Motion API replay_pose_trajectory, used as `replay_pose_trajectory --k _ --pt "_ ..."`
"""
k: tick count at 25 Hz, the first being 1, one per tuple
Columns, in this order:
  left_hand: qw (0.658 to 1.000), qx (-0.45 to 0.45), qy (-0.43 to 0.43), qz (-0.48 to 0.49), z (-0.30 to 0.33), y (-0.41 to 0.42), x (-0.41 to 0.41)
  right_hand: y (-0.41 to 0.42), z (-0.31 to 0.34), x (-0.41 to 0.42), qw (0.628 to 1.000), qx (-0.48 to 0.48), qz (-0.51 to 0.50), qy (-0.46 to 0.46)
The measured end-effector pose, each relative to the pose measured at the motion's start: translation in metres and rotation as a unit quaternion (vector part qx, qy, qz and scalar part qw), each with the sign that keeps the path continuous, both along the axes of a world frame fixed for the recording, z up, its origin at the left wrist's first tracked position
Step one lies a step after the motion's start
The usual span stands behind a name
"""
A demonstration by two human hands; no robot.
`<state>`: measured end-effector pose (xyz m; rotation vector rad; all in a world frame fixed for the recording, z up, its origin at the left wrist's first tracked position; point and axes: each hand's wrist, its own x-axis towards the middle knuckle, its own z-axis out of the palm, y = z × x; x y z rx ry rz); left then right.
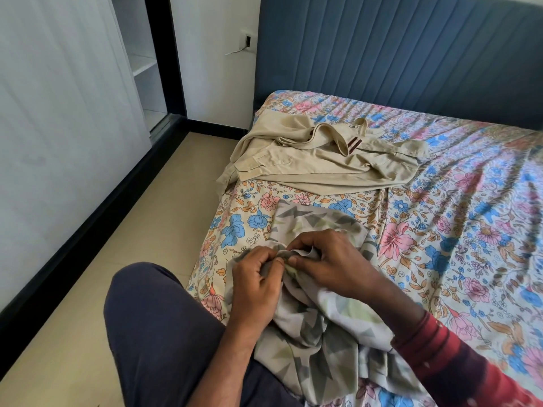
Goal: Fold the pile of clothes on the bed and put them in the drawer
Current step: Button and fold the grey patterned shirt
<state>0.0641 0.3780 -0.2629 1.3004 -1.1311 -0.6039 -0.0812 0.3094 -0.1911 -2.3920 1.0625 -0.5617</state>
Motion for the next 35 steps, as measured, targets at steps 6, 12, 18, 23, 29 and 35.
replay_pose_trajectory --k 6,12,18,23,29,35 --pt "1.0 0.021 0.015 0.0 -0.001 0.001 -0.003 0.005 -0.009 0.007 0.998 0.013 -0.047 0.042" --pt "0.956 0.092 0.265 -0.081 0.0 -0.001 0.001 0.0 -0.014 -0.007 0.935 0.327 -0.042 -0.13" --pt "0.936 0.06 0.306 -0.165 0.009 0.004 0.003 -0.004 -0.008 -0.008 0.925 0.319 -0.077 -0.191" --pt "0.928 0.1 0.326 -0.153 0.006 0.004 0.002 0.001 0.004 -0.013 0.941 0.319 -0.04 -0.104" --pt "0.937 0.101 0.305 -0.137 0.008 0.007 0.003 0.005 -0.001 -0.014 0.944 0.314 -0.006 -0.097" --pt "0.926 0.109 0.307 -0.193 0.002 0.01 0.007 0.004 0.0 -0.018 0.941 0.317 0.009 -0.114"
